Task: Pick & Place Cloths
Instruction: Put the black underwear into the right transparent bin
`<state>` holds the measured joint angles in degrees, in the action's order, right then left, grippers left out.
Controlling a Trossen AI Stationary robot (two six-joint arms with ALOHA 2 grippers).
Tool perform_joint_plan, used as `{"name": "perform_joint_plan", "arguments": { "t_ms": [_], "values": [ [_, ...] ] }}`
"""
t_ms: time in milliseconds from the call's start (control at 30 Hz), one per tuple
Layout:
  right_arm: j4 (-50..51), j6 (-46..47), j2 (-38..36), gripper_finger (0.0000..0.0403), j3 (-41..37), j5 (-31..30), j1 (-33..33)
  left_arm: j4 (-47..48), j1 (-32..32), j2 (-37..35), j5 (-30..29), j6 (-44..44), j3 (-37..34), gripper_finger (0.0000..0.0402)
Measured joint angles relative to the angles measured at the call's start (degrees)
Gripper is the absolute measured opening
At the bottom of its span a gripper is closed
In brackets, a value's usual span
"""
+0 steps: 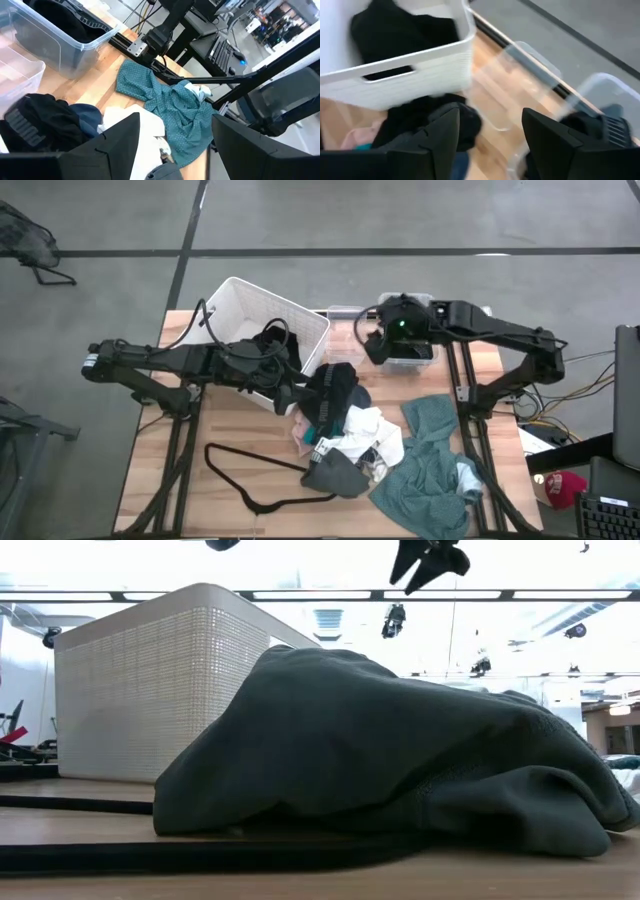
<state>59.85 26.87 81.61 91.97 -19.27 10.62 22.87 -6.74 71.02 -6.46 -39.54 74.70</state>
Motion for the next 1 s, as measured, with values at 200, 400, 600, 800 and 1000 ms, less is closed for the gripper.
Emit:
{"name": "perform_joint_plan", "arguments": {
  "t_ms": [200, 400, 600, 800, 1000],
  "values": [
    [-2.0, -1.5, 5.5, 0.0199, -0.2, 1.2, -3.4, -7.0, -0.1, -0.2, 0.2, -1.3, 0.0, 0.0250],
    [-4.0, -2.6, 12.7, 0.0211, -0.2, 5.3, -4.8, -9.4, -0.1, -0.7, 0.4, -1.4, 0.0, 0.0250],
    [-5.7, -4.5, 20.6, 0.0226, -0.2, 13.6, -4.8, -9.5, -0.2, -0.7, 0.5, -2.1, 0.0, 0.0250],
    [-5.9, -5.1, 25.9, 0.0241, -0.2, 13.8, -4.9, -9.4, -0.3, -0.7, 0.9, -2.4, 0.0, 0.0250],
    [-6.2, -5.2, 29.8, 0.0244, -0.2, 13.4, -5.0, -8.9, -0.3, -0.7, 1.0, -2.6, -0.1, 0.0250]
  ]
}}
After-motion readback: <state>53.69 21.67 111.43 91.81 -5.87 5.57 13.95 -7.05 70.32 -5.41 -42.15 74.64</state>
